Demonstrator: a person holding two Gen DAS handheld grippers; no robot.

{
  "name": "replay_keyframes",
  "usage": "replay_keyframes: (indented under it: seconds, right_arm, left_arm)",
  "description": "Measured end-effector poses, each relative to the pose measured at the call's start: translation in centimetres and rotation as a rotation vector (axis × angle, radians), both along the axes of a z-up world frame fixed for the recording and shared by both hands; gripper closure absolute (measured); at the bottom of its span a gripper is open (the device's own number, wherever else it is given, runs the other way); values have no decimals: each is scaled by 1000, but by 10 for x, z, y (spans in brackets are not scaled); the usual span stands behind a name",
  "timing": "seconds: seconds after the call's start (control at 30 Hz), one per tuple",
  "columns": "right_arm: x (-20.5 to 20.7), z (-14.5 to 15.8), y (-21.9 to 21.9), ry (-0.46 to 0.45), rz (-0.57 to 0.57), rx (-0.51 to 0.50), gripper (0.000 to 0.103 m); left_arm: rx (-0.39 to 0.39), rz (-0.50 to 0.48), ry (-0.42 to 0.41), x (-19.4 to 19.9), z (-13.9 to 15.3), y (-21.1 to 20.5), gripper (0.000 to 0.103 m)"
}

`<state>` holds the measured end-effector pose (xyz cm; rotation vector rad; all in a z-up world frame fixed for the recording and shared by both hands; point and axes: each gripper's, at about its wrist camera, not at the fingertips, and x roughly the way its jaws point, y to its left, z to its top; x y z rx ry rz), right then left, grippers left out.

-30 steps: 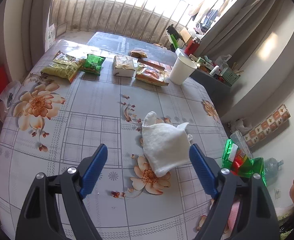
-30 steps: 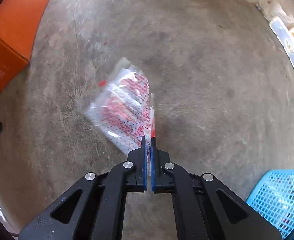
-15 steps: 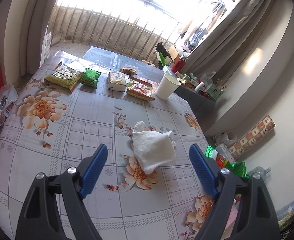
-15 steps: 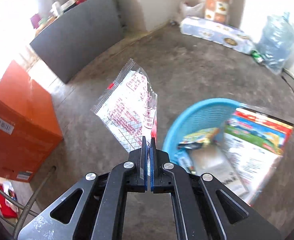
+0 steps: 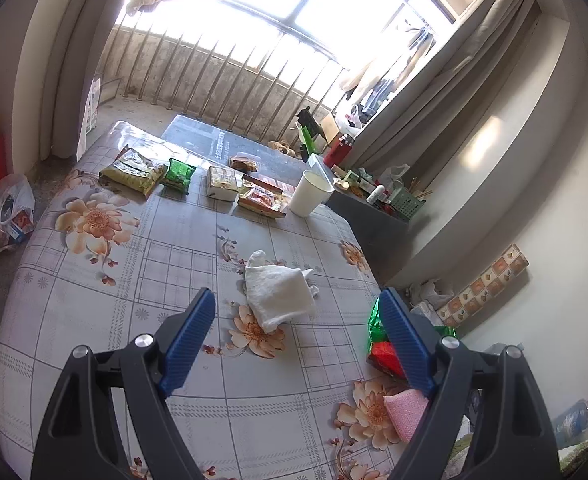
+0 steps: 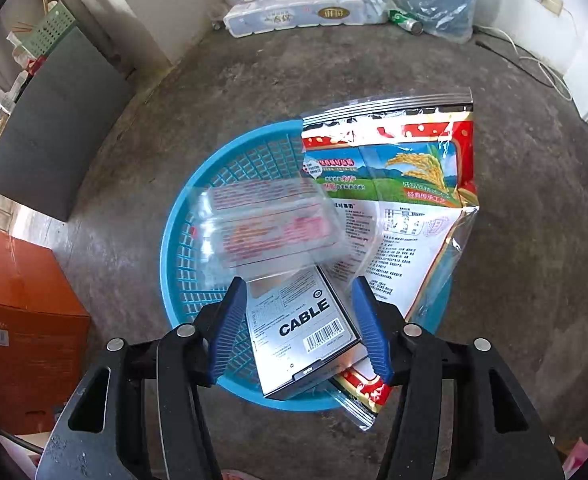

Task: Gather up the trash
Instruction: 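Move both open grippers back to the table toward the green snack bag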

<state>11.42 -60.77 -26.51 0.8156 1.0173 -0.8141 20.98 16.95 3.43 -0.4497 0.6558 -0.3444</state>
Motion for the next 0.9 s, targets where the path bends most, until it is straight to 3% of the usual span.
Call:
replay_keyframes:
  seconds: [0.27, 0.43, 0.67, 0.77, 0.9]
  right_arm:
    - [-29, 60, 21, -68, 77, -92, 49]
    - [-61, 123, 64, -230, 219, -92, 42]
    - [-89, 188, 152, -460, 452, -19, 27]
    - [-77, 197, 196, -511, 574, 65, 26]
    - [-41, 199, 251, -544, 715, 141, 27]
  left_arm:
    - [47, 20, -68, -47, 36, -12, 22]
    - [90, 34, -69, -73, 48, -27, 22]
    - [95, -17, 1, -81, 25, -54, 22]
    - [131, -46, 6, -78, 14, -65, 21]
    - [107, -127, 51, -71, -10, -80, 22]
